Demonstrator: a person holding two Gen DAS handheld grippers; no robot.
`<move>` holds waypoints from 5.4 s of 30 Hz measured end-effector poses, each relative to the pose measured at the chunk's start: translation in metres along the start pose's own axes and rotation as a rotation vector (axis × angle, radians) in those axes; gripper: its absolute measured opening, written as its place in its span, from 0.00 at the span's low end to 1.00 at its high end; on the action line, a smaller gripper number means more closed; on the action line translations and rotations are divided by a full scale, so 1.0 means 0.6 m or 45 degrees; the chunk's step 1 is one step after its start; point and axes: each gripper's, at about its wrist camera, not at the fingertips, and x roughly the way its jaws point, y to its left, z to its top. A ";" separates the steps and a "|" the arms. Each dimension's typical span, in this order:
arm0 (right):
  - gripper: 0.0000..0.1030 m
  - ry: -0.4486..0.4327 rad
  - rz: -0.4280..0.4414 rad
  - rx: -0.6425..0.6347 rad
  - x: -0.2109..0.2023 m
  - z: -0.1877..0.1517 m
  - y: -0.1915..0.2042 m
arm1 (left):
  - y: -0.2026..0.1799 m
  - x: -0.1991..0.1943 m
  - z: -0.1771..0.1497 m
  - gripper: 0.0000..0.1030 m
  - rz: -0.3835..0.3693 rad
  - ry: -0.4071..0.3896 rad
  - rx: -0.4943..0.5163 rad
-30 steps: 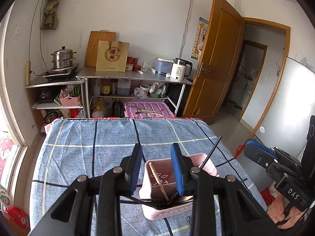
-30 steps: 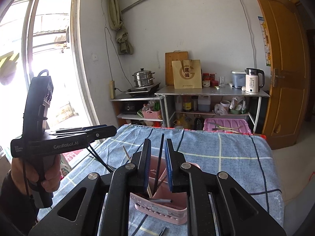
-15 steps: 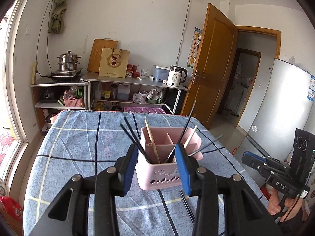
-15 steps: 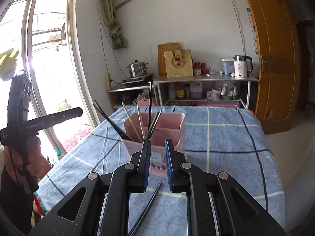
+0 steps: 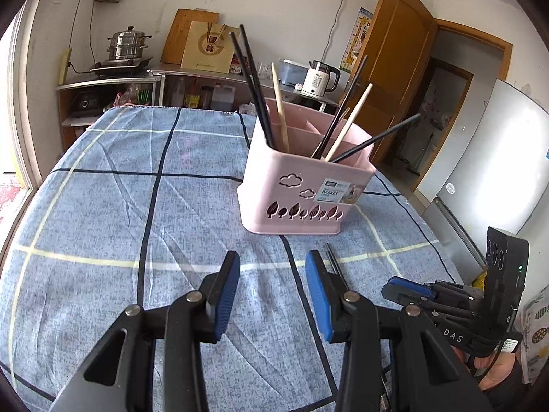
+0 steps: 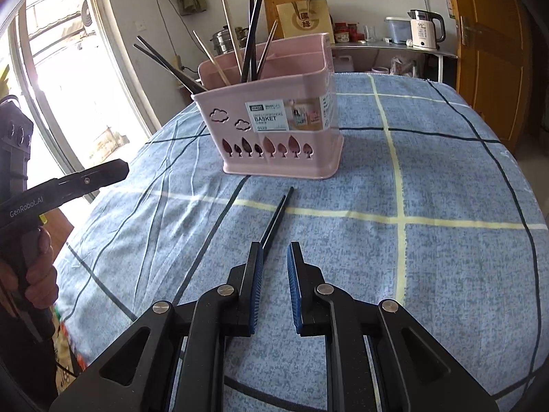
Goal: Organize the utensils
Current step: 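Move both open tools down to the last black chopsticks beside the basket, then close the left tool on a black chopstick while the right tool grasps another, then lift both black chopsticks and carry them over the pink basket, then lower both black chopsticks into the basket and open both tools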
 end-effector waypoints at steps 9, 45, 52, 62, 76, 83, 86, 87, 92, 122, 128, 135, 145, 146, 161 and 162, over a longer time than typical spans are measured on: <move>0.17 0.108 -0.026 -0.036 0.038 -0.014 0.024 | 0.009 0.007 -0.021 0.40 -0.002 0.030 -0.031; 0.13 0.097 -0.179 0.022 0.001 -0.004 -0.090 | -0.132 0.159 -0.032 0.40 -0.080 0.332 0.104; 0.13 0.103 -0.198 0.046 0.028 0.025 -0.102 | -0.162 0.189 -0.035 0.29 0.038 0.329 0.233; 0.13 0.133 -0.219 0.029 0.048 0.044 -0.099 | -0.148 0.185 -0.037 0.10 0.103 0.322 0.255; 0.06 0.129 -0.214 0.032 0.057 0.056 -0.096 | -0.145 0.197 -0.025 0.08 0.077 0.359 0.232; 0.05 0.027 -0.155 0.022 0.014 0.067 -0.077 | -0.140 0.165 -0.008 0.07 0.039 0.307 0.221; 0.05 -0.032 -0.140 0.013 -0.012 0.078 -0.068 | -0.142 0.139 0.007 0.06 0.031 0.264 0.231; 0.05 -0.056 -0.134 0.011 -0.023 0.082 -0.065 | -0.143 0.129 0.013 0.06 0.028 0.247 0.233; 0.04 -0.166 -0.115 -0.011 -0.074 0.106 -0.049 | -0.148 0.070 0.045 0.05 -0.001 0.147 0.245; 0.04 -0.426 -0.070 -0.138 -0.198 0.165 0.011 | -0.155 -0.080 0.132 0.05 -0.069 -0.126 0.320; 0.04 -0.442 -0.035 -0.165 -0.205 0.179 0.025 | -0.145 -0.088 0.144 0.05 -0.077 -0.119 0.306; 0.04 -0.507 0.003 -0.243 -0.224 0.217 0.062 | -0.135 -0.115 0.199 0.05 -0.068 -0.171 0.296; 0.04 -0.622 0.049 -0.291 -0.231 0.286 0.102 | -0.137 -0.147 0.290 0.05 -0.053 -0.271 0.312; 0.04 -0.631 0.051 -0.293 -0.230 0.291 0.106 | -0.138 -0.147 0.297 0.05 -0.054 -0.279 0.315; 0.04 -0.667 0.032 -0.270 -0.159 0.352 0.111 | -0.118 -0.071 0.352 0.05 -0.020 -0.271 0.328; 0.04 -0.664 0.028 -0.269 -0.153 0.353 0.110 | -0.115 -0.063 0.351 0.05 -0.019 -0.263 0.327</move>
